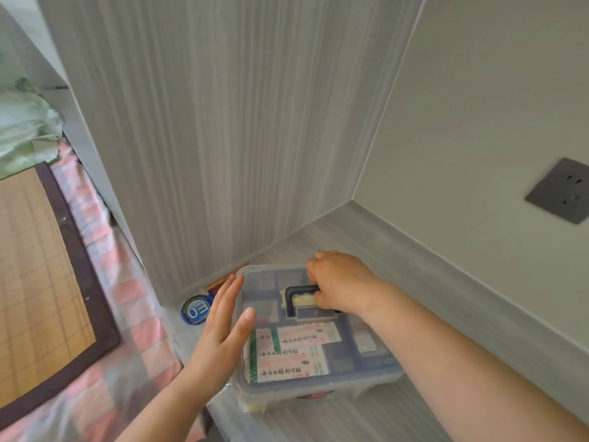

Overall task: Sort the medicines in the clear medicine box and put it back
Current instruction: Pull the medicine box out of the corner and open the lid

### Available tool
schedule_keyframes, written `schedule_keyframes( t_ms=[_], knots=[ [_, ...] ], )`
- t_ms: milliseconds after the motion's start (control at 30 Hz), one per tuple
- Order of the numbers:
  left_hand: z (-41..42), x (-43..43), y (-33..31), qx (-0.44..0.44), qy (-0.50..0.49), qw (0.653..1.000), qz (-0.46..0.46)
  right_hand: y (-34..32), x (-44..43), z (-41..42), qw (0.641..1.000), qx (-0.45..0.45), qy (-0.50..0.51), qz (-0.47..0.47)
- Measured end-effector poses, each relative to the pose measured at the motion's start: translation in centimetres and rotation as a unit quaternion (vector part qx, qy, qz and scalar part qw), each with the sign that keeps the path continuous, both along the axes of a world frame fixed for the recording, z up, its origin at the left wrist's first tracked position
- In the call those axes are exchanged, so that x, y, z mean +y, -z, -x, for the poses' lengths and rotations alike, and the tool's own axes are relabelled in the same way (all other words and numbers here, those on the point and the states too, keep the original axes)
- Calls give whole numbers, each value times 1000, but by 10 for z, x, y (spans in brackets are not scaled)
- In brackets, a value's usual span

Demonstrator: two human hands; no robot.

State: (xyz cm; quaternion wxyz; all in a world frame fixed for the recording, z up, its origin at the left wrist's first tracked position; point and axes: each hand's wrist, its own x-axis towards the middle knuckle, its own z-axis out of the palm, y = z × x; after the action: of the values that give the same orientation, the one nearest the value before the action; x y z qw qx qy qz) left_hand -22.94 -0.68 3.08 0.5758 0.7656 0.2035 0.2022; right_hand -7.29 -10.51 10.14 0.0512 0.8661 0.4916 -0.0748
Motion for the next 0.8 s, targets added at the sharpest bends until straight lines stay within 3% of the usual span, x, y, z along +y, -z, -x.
schedule_keyframes(
  t_ms=[100,367,500,700,800],
  knots=[
    [1,7,-4,-28,0,998,50,-1,-3,2,999,-32,-41,-8],
    [-17,43,-5,-55,-85,990,98,-6,-30,3,982,70,-16,-176],
    [-36,56,-10,-24,-55,997,54,-17,-32,6,971,78,-28,-226],
    [-57,49,-7,16,-53,994,94,-52,-60,-32,921,-3,119,-370],
    [-64,42,-3,93,5,995,-38,-43,-67,-63,908,-23,198,-368]
  ],
)
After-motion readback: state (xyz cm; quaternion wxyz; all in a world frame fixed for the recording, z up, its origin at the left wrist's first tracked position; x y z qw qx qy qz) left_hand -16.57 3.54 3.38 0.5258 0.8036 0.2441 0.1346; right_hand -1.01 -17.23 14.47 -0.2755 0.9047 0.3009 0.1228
